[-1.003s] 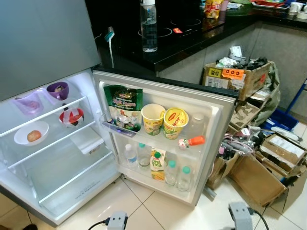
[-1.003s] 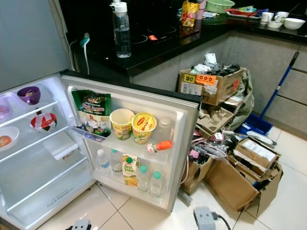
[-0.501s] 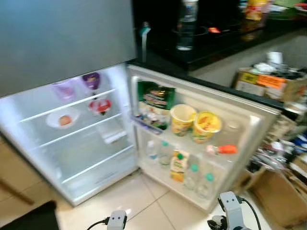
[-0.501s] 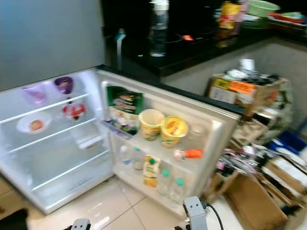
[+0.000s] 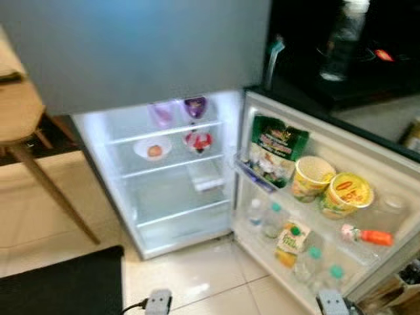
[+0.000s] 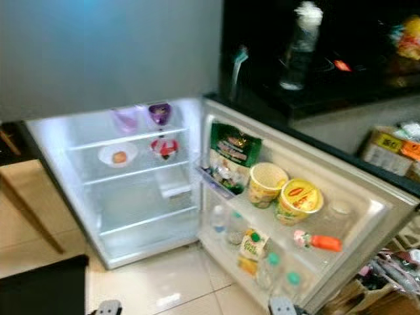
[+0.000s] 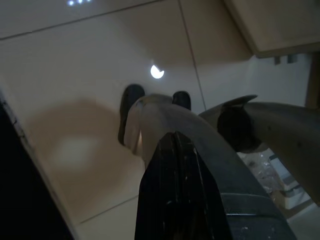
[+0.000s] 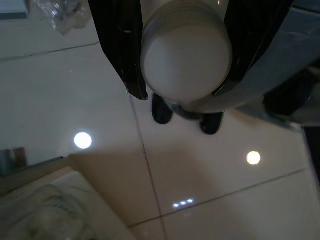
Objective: Restocking fridge
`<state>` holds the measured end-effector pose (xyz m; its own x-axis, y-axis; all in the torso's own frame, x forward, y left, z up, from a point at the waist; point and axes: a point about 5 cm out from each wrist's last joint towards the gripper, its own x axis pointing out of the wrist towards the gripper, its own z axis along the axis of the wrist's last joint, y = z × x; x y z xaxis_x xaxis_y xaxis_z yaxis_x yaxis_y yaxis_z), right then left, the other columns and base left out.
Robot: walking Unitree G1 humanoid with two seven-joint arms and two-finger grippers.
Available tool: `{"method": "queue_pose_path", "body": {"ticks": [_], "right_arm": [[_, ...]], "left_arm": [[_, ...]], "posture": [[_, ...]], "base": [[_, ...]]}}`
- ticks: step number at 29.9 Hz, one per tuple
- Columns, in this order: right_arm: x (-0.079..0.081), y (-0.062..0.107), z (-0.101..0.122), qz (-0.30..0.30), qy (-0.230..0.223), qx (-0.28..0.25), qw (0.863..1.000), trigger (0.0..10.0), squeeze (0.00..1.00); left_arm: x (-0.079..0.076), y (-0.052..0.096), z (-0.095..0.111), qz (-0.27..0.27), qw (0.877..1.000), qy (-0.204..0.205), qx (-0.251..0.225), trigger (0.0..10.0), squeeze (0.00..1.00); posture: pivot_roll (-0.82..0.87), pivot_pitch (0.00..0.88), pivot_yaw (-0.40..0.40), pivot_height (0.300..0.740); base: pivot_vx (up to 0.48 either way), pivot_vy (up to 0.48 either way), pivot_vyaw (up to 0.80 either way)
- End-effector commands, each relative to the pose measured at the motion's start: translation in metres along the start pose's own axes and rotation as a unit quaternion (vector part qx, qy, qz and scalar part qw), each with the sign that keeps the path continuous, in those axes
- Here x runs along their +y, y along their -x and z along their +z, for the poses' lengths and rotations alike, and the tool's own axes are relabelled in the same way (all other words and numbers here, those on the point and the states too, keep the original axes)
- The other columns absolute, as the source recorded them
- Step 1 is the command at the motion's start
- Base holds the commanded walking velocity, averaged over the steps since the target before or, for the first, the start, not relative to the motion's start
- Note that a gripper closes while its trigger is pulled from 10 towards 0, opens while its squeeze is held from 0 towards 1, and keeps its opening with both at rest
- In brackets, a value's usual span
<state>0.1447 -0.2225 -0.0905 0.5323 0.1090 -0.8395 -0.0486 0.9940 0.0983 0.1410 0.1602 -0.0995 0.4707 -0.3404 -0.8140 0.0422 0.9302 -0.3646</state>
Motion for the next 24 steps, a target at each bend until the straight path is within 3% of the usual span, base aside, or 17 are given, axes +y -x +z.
{"method": "queue_pose_path", "body": {"ticks": [1,11,24], "right_arm": [[-0.005,0.002,-0.004,-0.016,-0.018,0.005,1.0,10.0,0.0],[-0.008,0.006,-0.019,-0.03,-0.03,0.026,0.999,10.0,0.0],[-0.008,0.006,-0.019,-0.035,-0.032,0.027,0.999,10.0,0.0]], "left_arm": [[-0.002,0.0,-0.008,-0.006,1.0,-0.007,0.02,10.0,0.0],[-0.003,0.0,-0.01,-0.012,0.999,-0.012,0.027,10.0,0.0],[0.0,0.001,-0.011,0.014,0.999,0.001,0.029,10.0,0.0]], "posture": [[-0.07,0.0,-0.021,0.74],[-0.07,0.0,-0.019,0.74],[-0.07,0.0,-0.018,0.74]], "base": [[0.0,0.0,0.0],[0.0,-0.328,0.0],[0.0,0.0,0.0]]}}
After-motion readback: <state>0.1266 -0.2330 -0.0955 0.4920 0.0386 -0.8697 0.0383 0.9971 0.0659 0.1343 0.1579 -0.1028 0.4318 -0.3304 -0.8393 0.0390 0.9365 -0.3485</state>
